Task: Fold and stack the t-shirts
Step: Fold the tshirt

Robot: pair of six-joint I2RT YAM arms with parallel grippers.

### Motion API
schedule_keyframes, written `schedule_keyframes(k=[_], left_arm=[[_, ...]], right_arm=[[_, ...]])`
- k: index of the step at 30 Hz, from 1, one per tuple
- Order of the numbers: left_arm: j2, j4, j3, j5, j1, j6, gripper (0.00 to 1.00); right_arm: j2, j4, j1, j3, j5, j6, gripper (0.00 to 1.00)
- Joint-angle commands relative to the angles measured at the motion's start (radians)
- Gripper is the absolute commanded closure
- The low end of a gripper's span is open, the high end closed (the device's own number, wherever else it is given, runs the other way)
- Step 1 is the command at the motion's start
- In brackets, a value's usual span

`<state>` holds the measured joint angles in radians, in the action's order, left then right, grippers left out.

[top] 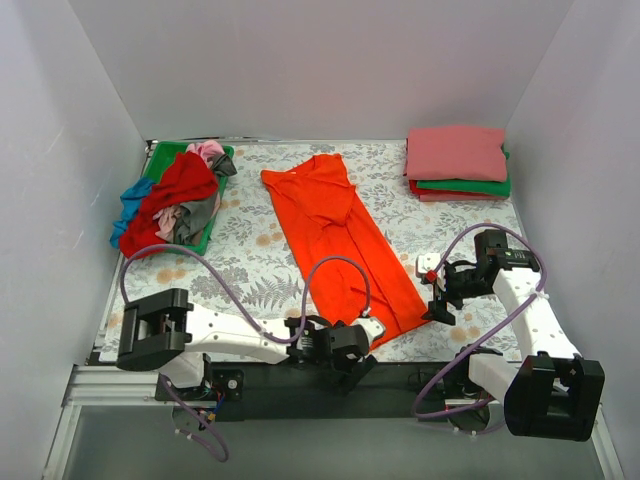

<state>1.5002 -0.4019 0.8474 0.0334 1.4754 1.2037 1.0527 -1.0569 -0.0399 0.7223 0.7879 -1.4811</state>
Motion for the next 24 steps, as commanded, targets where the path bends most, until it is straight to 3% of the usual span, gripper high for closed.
schedule_keyframes(k=[1,4,14,24], left_arm=[[0.057,-0.003,0.091,0.275,0.019,-0.044,0.31],[0.104,-0.011,0.126,0.351,0.022,-0.076,0.32],[0.163,-0.017,0.168,0.369,0.025,-0.125,0.36],[0.233,0.003,0.16,0.405,0.023,-0.159,0.56]], right_arm=[[0.006,-0.063,-0.005,0.012,0.068,-0.062,0.08],[0.0,-0.064,-0.005,0.005,0.071,-0.061,0.07],[0.01,-0.064,-0.005,-0.006,0.077,-0.051,0.08],[0.0,-0.094,-0.005,-0.017,0.054,-0.082,0.09]])
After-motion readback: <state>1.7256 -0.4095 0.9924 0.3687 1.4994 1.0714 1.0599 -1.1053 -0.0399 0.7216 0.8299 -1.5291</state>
